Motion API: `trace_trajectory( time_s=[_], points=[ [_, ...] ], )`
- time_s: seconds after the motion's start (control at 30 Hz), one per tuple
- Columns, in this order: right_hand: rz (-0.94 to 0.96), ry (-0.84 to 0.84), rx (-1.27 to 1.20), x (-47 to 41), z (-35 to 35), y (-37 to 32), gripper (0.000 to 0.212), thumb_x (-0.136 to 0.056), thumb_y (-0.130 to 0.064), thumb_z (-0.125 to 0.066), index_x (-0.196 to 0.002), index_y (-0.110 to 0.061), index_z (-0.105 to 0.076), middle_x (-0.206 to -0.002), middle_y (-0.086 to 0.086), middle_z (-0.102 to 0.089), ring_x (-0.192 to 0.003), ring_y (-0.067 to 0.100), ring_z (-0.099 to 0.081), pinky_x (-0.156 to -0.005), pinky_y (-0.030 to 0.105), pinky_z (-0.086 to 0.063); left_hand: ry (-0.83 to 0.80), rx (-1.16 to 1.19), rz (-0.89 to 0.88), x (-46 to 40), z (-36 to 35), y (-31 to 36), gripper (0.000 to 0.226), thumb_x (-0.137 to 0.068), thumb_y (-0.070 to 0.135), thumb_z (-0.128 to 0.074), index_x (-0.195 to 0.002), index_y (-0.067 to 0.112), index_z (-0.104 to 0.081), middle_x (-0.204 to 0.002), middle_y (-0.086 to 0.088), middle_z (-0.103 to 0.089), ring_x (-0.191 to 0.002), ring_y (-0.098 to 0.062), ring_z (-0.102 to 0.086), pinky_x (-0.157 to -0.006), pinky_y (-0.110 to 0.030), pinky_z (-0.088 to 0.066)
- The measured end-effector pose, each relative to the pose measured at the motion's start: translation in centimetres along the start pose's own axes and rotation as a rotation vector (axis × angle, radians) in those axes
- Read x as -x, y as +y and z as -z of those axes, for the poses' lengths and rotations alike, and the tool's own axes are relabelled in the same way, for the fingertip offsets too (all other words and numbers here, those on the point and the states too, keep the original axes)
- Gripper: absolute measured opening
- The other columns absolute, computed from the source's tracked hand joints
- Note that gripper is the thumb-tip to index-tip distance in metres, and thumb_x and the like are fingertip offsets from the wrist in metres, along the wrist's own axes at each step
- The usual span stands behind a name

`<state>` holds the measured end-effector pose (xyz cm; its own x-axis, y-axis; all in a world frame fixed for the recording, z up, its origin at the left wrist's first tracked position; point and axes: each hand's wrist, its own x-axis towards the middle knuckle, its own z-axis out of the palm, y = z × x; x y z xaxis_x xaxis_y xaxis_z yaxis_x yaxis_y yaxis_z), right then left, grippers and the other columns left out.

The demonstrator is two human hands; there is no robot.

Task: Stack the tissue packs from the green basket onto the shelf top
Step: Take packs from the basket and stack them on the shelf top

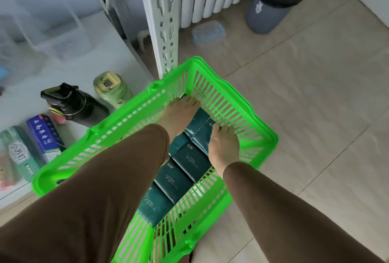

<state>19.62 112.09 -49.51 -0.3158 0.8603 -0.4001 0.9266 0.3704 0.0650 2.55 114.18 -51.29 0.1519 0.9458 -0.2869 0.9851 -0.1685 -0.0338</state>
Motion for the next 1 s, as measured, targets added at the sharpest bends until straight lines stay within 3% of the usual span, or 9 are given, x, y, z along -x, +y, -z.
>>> trace_trajectory(
  time_s=[0.1, 0.2, 0.27, 0.37, 0.5, 0.63, 0.8, 0.9, 1.0],
  points=[
    [-0.054, -0.042, 0.013, -0.4, -0.4, 0.0, 0.045, -0.097, -0.022, -0.057, -0.134, -0.004, -0.039, -0.125, 0.014, -0.051, -0.117, 0.030, -0.048, -0.093, 0.038, -0.044, 0.017, -0.084, 0.022, -0.3, -0.7, 0.4, 0.075, -0.084, 0.011, -0.065, -0.148, 0.009, -0.028, -0.142, -0.009, -0.044, -0.124, -0.028, -0.044, -0.099, -0.038, -0.040],
    [-0.080, -0.106, 0.080, 0.0, -0.2, -0.2, 0.048, -0.084, -0.039, -0.074, -0.117, -0.010, -0.054, -0.121, 0.009, -0.053, -0.116, 0.028, -0.048, -0.092, 0.037, -0.043, 0.000, -0.201, -0.014, 0.4, -0.2, 0.1, 0.056, -0.083, 0.019, -0.069, -0.135, 0.012, -0.049, -0.135, -0.007, -0.046, -0.121, -0.026, -0.043, -0.097, -0.035, -0.039],
    [-0.087, -0.073, 0.058, 1.0, 0.5, -0.4, 0.041, -0.083, -0.035, -0.074, -0.112, -0.012, -0.057, -0.119, 0.008, -0.053, -0.115, 0.028, -0.047, -0.091, 0.037, -0.044, -0.003, -0.204, -0.029, 1.8, 0.4, -0.3, 0.050, -0.078, 0.017, -0.073, -0.126, 0.016, -0.058, -0.136, -0.006, -0.044, -0.123, -0.026, -0.040, -0.098, -0.035, -0.038],
    [-0.090, -0.044, -0.147, 3.2, 3.0, -0.6, 0.046, -0.081, -0.026, -0.074, -0.118, -0.012, -0.050, -0.115, 0.008, -0.054, -0.108, 0.029, -0.053, -0.087, 0.041, -0.050, 0.026, -0.125, 0.036, 6.1, 2.3, -1.2, 0.053, -0.076, 0.019, -0.072, -0.126, 0.016, -0.055, -0.134, -0.006, -0.046, -0.121, -0.026, -0.041, -0.097, -0.036, -0.035],
    [-0.047, 0.030, -0.454, 7.8, 9.6, -0.6, 0.046, -0.076, -0.039, -0.071, -0.112, -0.025, -0.046, -0.103, -0.004, -0.065, -0.095, 0.025, -0.064, -0.071, 0.037, -0.051, 0.062, 0.108, 0.260, 15.1, 7.6, -3.0, 0.053, -0.073, 0.042, -0.070, -0.116, 0.016, -0.052, -0.112, -0.004, -0.058, -0.108, -0.027, -0.049, -0.092, -0.038, -0.038],
    [0.118, 0.179, -0.620, 13.7, 18.2, -3.0, 0.044, -0.078, -0.051, -0.070, -0.112, -0.031, -0.052, -0.104, -0.013, -0.066, -0.093, 0.014, -0.065, -0.074, 0.034, -0.051, 0.180, 0.277, 0.420, 26.1, 15.8, -5.7, 0.054, -0.068, 0.042, -0.075, -0.112, 0.015, -0.057, -0.108, -0.006, -0.061, -0.108, -0.031, -0.051, -0.088, -0.043, -0.041],
    [0.440, 0.200, -0.837, 21.2, 28.8, -10.3, 0.055, -0.079, -0.032, -0.079, -0.127, -0.028, -0.053, -0.117, -0.005, -0.063, -0.108, 0.013, -0.061, -0.094, 0.032, -0.047, 0.411, 0.295, 0.499, 40.9, 25.6, -10.6, 0.060, -0.063, 0.040, -0.085, -0.111, 0.017, -0.058, -0.103, -0.004, -0.061, -0.102, -0.032, -0.053, -0.084, -0.044, -0.045],
    [0.554, 0.264, -0.895, 25.9, 33.2, -16.3, 0.056, -0.073, -0.026, -0.082, -0.117, -0.033, -0.047, -0.107, -0.013, -0.061, -0.094, 0.002, -0.058, -0.076, 0.009, -0.041, 0.519, 0.287, 0.549, 50.5, 29.0, -13.6, 0.053, -0.068, 0.042, -0.082, -0.109, 0.018, -0.058, -0.099, -0.001, -0.057, -0.095, -0.029, -0.050, -0.081, -0.043, -0.045],
    [0.591, 0.208, -1.075, 30.1, 35.9, -23.6, 0.059, -0.070, -0.022, -0.085, -0.111, -0.035, -0.044, -0.100, -0.020, -0.062, -0.089, -0.006, -0.062, -0.070, 0.006, -0.046, 0.602, 0.269, 0.599, 59.5, 30.7, -17.2, 0.053, -0.070, 0.041, -0.081, -0.111, 0.018, -0.059, -0.099, 0.001, -0.057, -0.092, -0.025, -0.049, -0.080, -0.038, -0.044]
  ],
)
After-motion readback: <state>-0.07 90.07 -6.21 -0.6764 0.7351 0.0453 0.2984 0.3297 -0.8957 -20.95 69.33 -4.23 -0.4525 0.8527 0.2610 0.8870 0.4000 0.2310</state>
